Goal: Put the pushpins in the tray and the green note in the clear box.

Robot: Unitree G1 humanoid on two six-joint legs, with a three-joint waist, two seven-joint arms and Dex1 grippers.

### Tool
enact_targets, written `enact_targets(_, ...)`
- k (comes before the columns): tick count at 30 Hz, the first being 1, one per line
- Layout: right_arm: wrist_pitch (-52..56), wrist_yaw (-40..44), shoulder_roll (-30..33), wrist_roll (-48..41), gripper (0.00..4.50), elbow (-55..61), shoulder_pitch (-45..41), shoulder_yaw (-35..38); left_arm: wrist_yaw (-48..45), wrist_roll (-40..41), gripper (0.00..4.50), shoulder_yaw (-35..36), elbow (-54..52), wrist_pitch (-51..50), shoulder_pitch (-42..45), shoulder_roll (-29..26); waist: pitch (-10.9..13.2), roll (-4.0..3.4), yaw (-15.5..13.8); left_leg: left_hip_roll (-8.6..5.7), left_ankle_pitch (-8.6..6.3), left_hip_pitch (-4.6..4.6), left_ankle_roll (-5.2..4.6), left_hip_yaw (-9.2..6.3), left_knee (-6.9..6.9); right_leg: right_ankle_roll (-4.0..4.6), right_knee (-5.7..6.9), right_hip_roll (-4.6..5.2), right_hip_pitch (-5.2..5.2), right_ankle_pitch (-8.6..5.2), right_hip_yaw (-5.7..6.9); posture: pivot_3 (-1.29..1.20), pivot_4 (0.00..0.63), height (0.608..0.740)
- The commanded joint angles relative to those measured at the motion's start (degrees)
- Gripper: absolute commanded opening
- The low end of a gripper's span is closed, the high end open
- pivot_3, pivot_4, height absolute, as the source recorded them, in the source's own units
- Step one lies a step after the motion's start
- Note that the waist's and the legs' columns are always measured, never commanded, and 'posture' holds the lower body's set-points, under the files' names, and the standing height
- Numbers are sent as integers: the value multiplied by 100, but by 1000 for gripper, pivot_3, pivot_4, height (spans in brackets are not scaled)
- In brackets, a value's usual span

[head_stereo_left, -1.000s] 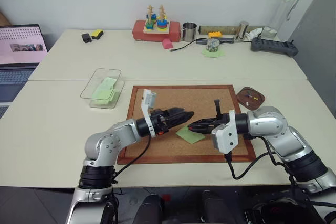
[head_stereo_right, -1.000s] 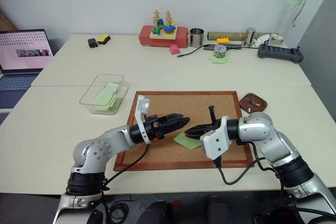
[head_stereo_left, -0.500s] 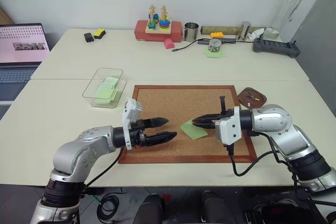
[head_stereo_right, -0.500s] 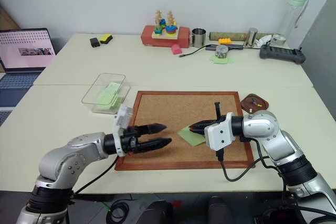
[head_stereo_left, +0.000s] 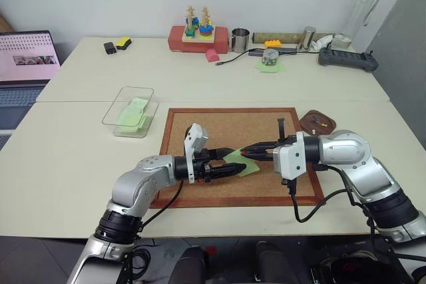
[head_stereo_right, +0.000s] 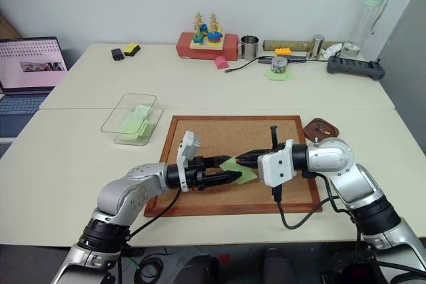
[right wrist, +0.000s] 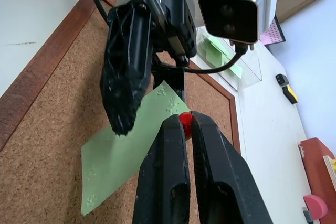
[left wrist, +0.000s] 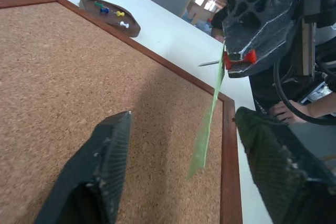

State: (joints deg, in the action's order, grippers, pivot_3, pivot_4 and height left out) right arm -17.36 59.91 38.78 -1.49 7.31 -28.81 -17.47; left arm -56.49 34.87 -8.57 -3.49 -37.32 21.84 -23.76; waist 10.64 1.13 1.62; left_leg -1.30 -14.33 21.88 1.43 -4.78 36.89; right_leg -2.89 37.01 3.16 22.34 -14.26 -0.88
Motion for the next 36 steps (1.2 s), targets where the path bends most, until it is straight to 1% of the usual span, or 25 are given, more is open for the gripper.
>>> enact_targets(1, 53, 3, 9, -135, 0, 253, -58, 174, -156, 203, 2361, 78, -115, -98, 86, 75, 0, 0, -2, 0, 0, 0, 0, -1, 0, 0, 0, 0, 0, 0, 1, 0, 150, 740)
enact_targets(3, 74, 2, 8, -137, 0, 263, -54, 176, -163, 201, 2055, 90, -130, -106, 82, 79, 0, 0, -2, -1, 0, 0, 0, 0, 0, 0, 0, 0, 0, 0, -1, 0, 150, 740)
enact_targets(4, 80, 3, 7, -137, 0, 266, -54, 176, -165, 201, 1834, 92, -135, -111, 80, 78, 0, 0, -2, -1, 0, 0, 0, 0, 1, 0, 0, 0, 0, 0, -1, 0, 150, 740)
enact_targets(5, 85, 4, 7, -138, 0, 269, -54, 177, -165, 210, 1755, 96, -142, -124, 78, 77, 0, 0, -2, -1, 0, 0, 0, -1, 1, 0, 0, 1, 0, 0, -1, 0, 150, 740)
enact_targets(8, 96, 8, 8, -150, 0, 270, -45, 180, -174, 239, 1154, 104, -170, -159, 62, 78, 0, 0, -2, -1, 0, 0, 0, 0, 1, 0, 0, 0, 0, 0, -1, 0, 150, 740)
enact_targets(10, 100, 12, 6, -155, 0, 263, -46, 179, -173, 240, 866, 116, -181, -165, 53, 78, 0, 0, -2, -1, 0, 0, 0, -1, 1, 0, 0, 0, 0, 0, -1, 0, 150, 740)
enact_targets(14, 96, 22, 11, -169, 0, 240, -28, 187, -86, 334, 107, 214, -215, -278, 27, 132, 0, 0, -3, -1, 0, 0, 0, -1, 1, 0, 0, 0, 0, 0, -1, 0, 150, 740)
enact_targets(15, 96, 25, 10, -174, 0, 234, -20, 192, -65, 362, 8, 245, -209, -317, 29, 145, 0, 0, -3, -1, 0, 0, 0, -1, 1, 0, 0, 0, 0, 0, -1, 0, 150, 740)
enact_targets(21, 111, 8, 10, -254, 0, 239, 32, 245, 30, 445, 8, 327, -124, -518, 13, 172, 0, 0, -3, 0, 0, 0, 0, -1, 1, 0, 0, 0, 0, 0, -1, 0, 150, 740)
enact_targets(24, 331, -25, 7, -467, 0, 406, 105, 327, 146, 446, 8, 382, -35, -591, 1, 225, 0, 0, -4, -1, 0, 0, 0, -2, 1, 0, 0, 0, -1, 0, -1, 0, 150, 740)
enact_targets(27, 1008, -56, 65, -931, 0, 790, 309, 520, 294, 473, 8, 458, 73, -697, -4, 314, 0, 0, -10, 0, 0, 1, 0, -3, 1, 0, 0, 1, -1, 0, -1, 0, 150, 740)
enact_targets(31, 2100, -357, 33, -1552, 0, 1252, 436, 966, 338, 430, 8, 444, 67, -703, -40, 364, 0, 0, -12, -1, 0, 1, 0, -3, 1, 0, 0, 1, -1, 0, -2, 0, 150, 740)
enact_targets(36, 3125, -1000, 161, -1804, 0, 1161, 631, 1806, 443, 480, 8, 531, -78, -730, -72, 438, 0, 0, -27, -1, 0, 2, 0, -3, 2, 0, -1, 2, -2, 0, -1, 0, 150, 740)
